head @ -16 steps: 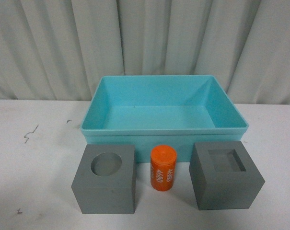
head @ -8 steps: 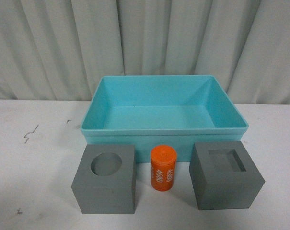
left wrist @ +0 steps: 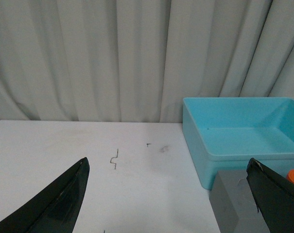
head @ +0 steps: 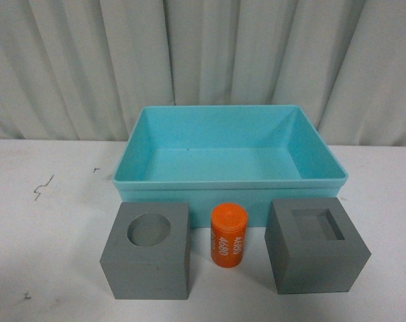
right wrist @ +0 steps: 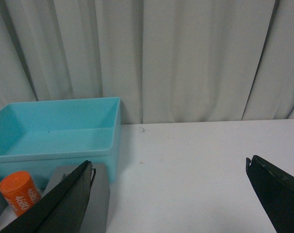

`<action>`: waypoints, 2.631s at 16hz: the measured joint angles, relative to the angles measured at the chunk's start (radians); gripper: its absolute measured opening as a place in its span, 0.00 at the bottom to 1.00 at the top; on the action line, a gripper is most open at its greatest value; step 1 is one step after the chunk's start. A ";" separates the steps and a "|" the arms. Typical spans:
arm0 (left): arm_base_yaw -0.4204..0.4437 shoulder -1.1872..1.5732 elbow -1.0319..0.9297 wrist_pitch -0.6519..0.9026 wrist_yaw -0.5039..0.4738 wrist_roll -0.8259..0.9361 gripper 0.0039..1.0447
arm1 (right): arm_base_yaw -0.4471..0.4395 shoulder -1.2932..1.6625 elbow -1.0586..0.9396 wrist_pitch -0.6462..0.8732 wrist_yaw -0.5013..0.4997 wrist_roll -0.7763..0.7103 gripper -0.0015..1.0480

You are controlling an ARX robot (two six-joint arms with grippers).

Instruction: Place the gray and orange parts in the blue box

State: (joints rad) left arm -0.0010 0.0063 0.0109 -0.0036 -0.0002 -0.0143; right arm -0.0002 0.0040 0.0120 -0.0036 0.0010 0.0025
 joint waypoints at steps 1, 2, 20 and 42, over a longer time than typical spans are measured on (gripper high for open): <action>0.000 0.000 0.000 0.000 0.000 0.000 0.94 | 0.000 0.000 0.000 0.000 0.000 0.000 0.94; 0.000 0.000 0.000 0.000 0.000 0.000 0.94 | 0.000 0.000 0.000 0.000 0.000 0.000 0.94; 0.000 0.000 0.000 0.000 0.000 0.000 0.94 | 0.000 0.000 0.000 0.000 0.000 0.000 0.94; 0.000 0.000 0.000 0.000 0.000 0.000 0.94 | 0.167 1.748 0.850 0.058 -0.235 0.238 0.94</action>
State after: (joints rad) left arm -0.0010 0.0063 0.0109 -0.0036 0.0002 -0.0143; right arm 0.1669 1.7515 0.8623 0.0547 -0.2337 0.2405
